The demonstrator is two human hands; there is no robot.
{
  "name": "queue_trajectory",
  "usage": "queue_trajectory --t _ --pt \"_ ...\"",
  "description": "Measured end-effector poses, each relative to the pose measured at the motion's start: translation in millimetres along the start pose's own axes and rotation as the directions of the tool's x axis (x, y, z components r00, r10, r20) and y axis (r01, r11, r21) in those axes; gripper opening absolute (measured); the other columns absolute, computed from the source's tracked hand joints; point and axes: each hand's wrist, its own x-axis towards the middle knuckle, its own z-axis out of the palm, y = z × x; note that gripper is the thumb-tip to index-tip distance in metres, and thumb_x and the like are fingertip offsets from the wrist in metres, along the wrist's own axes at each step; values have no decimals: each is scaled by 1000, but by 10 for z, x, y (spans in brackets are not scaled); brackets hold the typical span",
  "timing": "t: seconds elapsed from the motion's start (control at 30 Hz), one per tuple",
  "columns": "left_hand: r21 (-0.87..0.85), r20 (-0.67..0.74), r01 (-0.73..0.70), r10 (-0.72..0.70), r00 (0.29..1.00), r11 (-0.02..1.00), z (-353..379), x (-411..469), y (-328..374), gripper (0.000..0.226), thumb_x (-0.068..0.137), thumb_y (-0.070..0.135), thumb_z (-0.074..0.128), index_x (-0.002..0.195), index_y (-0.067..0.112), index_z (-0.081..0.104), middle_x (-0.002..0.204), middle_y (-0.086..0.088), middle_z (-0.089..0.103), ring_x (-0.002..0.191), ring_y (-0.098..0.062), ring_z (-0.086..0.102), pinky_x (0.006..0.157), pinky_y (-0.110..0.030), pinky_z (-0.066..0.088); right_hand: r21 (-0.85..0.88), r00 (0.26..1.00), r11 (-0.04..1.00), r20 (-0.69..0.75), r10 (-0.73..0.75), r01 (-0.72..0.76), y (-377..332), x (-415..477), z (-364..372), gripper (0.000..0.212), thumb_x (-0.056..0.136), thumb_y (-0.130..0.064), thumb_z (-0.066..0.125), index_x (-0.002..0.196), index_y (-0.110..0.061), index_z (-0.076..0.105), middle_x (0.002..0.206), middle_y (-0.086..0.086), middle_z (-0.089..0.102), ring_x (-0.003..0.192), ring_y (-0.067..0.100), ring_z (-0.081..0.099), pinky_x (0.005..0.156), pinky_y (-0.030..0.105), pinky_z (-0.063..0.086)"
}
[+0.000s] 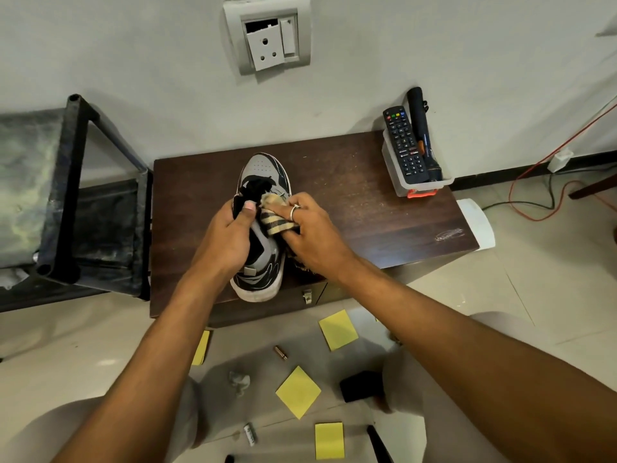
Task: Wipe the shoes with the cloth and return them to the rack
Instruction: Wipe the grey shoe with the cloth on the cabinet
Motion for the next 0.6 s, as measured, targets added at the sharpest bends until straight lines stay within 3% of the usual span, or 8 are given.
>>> queue_trajectory --t 0.17,0.27,0.37,0.5,0.6 --pt "17 28 2 -2 1000 1000 -16 5 6 26 106 51 42 110 37 63 109 8 72 107 -15 66 102 -51 50 -252 999 967 -30 -38 29 69 270 38 41 97 -9 62 138 -15 60 112 7 50 96 21 55 82 39 54" --pt "38 31 -11 10 999 999 -28 14 2 29 104 54 41 116 38 62 111 10 71 108 -14 66 101 -50 51 -216 998 975 -45 49 -57 43 357 21 38 100 -13 58 137 -16 60 110 4 49 97 21 55 85 36 51" --pt "64 -5 -12 12 1000 998 -25 26 -18 29 103 53 41 113 36 62 108 8 71 106 -16 66 99 -52 51 -176 988 978 79 132 -116 -22 318 -46 40 97 -12 57 136 -20 63 111 -2 48 107 19 56 90 23 41" --pt "100 -44 17 -12 999 995 -1 47 -10 29 106 47 41 121 33 61 116 5 69 112 -20 64 100 -51 50 -46 971 996 223 90 -81 -105 112 -197 24 95 -12 63 115 -19 74 111 -2 58 99 10 59 90 24 49" --pt "116 -43 22 -17 999 993 -5 44 -3 30 106 49 40 124 37 60 118 7 68 112 -19 63 102 -52 49 47 961 998 275 37 -52 -67 53 -250 25 94 -10 66 117 -16 75 110 -1 60 98 8 61 89 22 51"
